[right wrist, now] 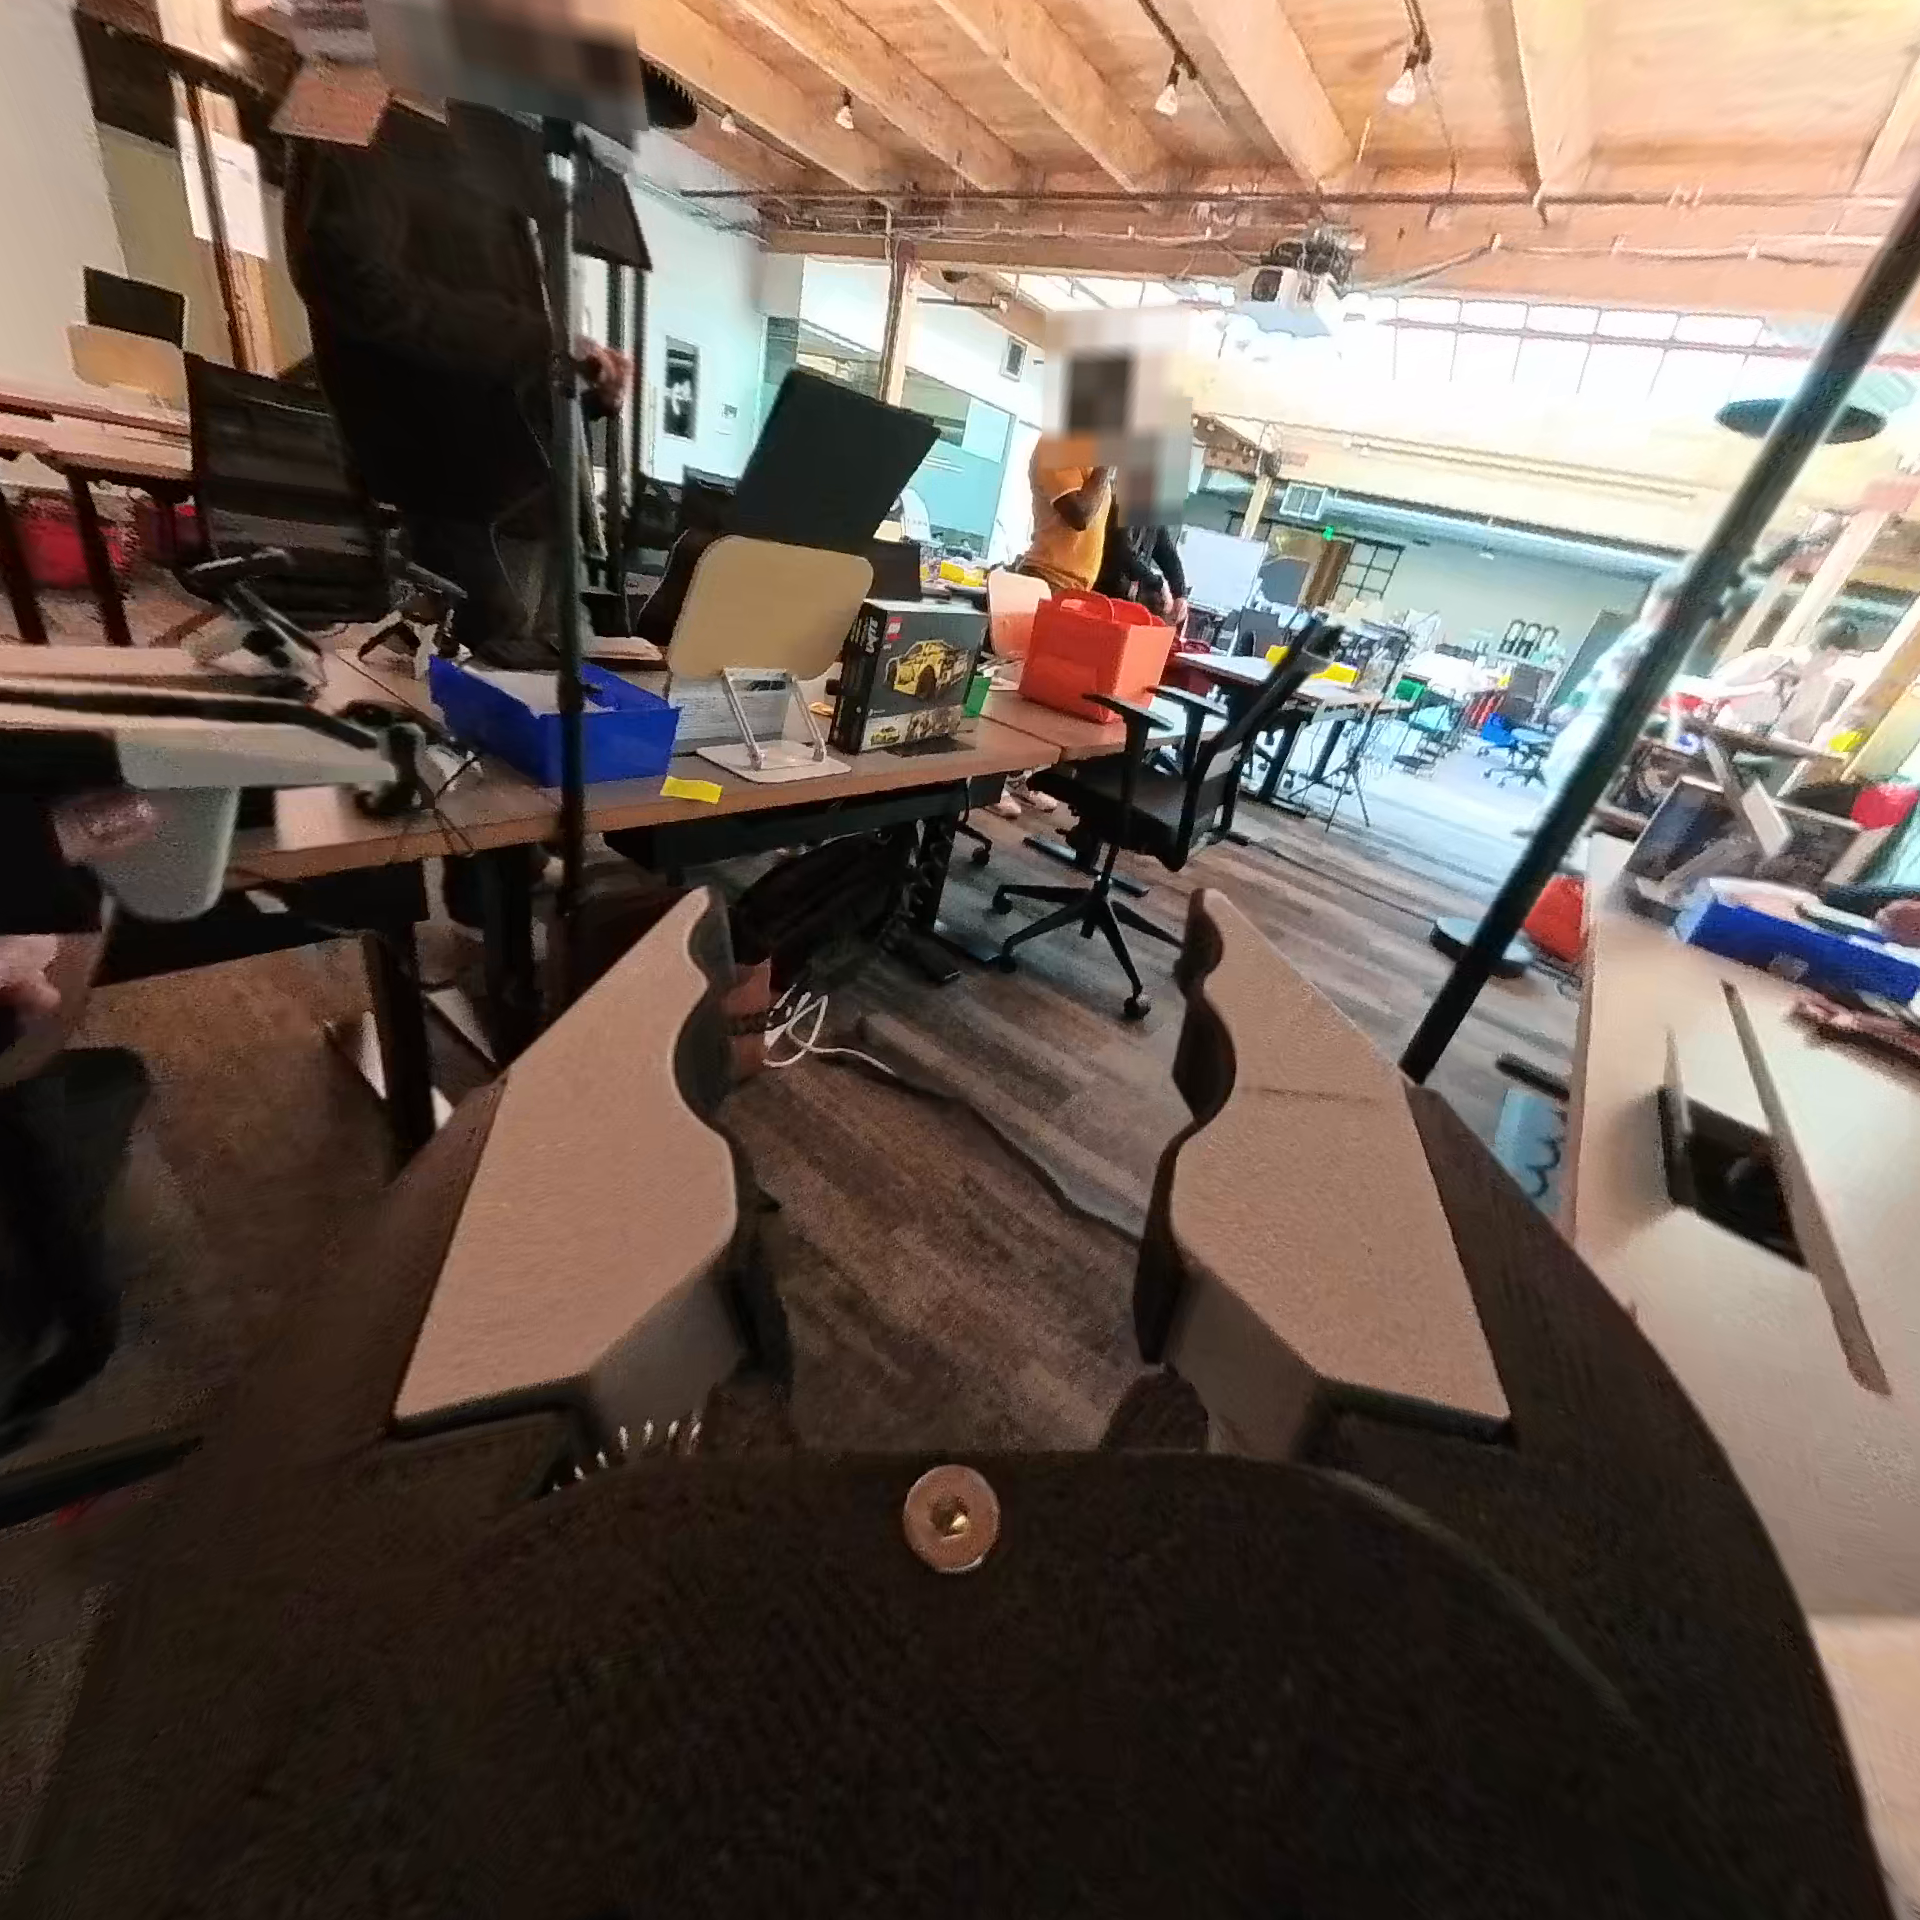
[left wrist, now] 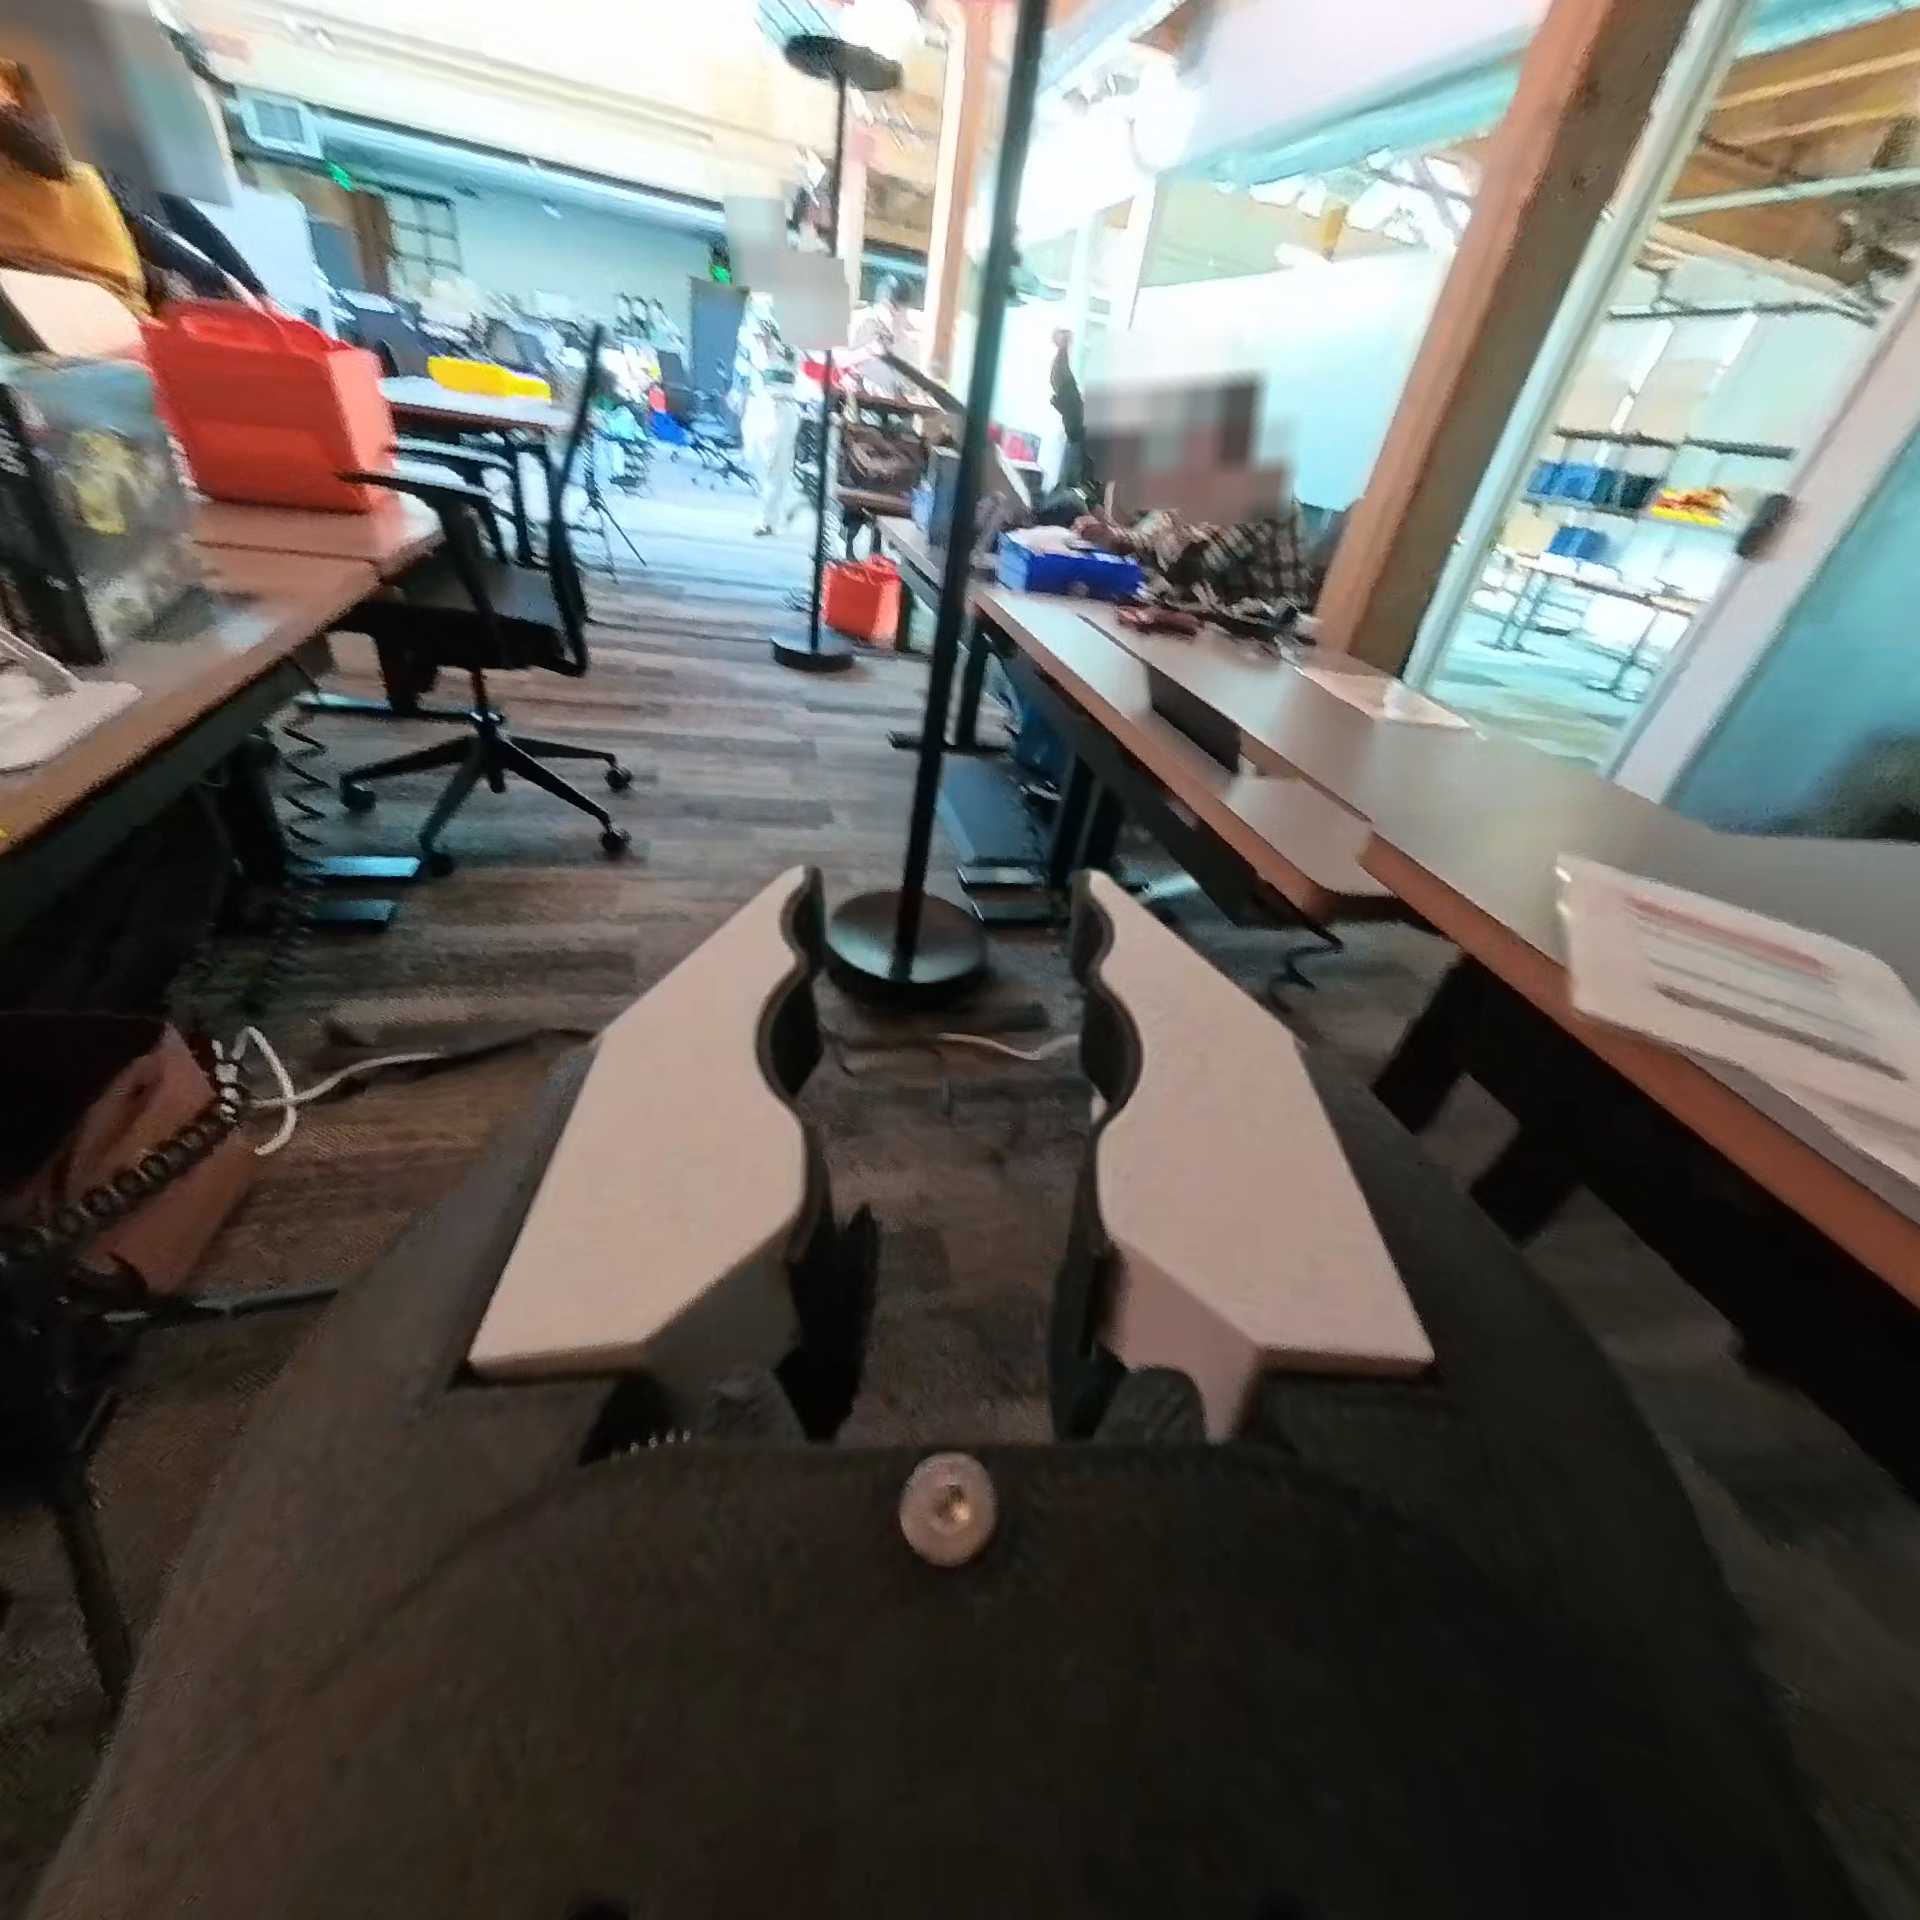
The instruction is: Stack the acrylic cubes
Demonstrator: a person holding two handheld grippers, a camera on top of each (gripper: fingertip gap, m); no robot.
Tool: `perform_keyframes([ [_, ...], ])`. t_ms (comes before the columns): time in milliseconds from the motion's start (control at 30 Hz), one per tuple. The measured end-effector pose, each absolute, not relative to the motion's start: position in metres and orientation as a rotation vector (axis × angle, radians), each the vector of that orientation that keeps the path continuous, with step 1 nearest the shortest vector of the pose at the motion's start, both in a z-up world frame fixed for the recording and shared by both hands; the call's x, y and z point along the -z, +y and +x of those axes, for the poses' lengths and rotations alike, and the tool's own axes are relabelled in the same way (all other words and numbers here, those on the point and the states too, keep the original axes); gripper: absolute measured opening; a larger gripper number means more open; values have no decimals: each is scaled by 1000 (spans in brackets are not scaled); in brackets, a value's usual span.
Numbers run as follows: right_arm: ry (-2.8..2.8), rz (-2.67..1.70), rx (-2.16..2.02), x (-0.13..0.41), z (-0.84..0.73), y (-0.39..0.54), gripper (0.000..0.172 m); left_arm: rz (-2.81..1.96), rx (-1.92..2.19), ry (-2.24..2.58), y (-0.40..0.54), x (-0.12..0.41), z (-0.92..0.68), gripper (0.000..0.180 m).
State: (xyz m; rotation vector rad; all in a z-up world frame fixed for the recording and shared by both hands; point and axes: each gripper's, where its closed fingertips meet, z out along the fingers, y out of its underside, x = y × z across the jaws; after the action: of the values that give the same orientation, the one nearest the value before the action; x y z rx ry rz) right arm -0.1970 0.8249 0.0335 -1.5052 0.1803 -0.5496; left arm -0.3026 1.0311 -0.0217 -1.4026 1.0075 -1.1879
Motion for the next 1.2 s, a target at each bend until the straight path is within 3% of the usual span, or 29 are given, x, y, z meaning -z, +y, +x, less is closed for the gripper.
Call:
perform_keyframes([
  [300, 71, -1504, 595, -59, -129, 932, 79, -1373, 1203, 831, 1157, -3, -241, 46],
  [733, 10, -1593, 455, -23, -77, 1021, 60, -1452, 1007, 717, 1228, 30, -239, 45],
  [833, -58, -1614, 327, -2, -81, 1061, 56, -1591, 941, 676, 1236, 72, -251, 45],
  [1000, -51, -1644, 15, 41, -105, 1128, 58, -1903, 788, 723, 1221, 196, -278, 41],
  [1200, -71, -1785, -253, 151, -154, 1162, 53, -2309, 645, 528, 1209, 371, -329, 42],
])
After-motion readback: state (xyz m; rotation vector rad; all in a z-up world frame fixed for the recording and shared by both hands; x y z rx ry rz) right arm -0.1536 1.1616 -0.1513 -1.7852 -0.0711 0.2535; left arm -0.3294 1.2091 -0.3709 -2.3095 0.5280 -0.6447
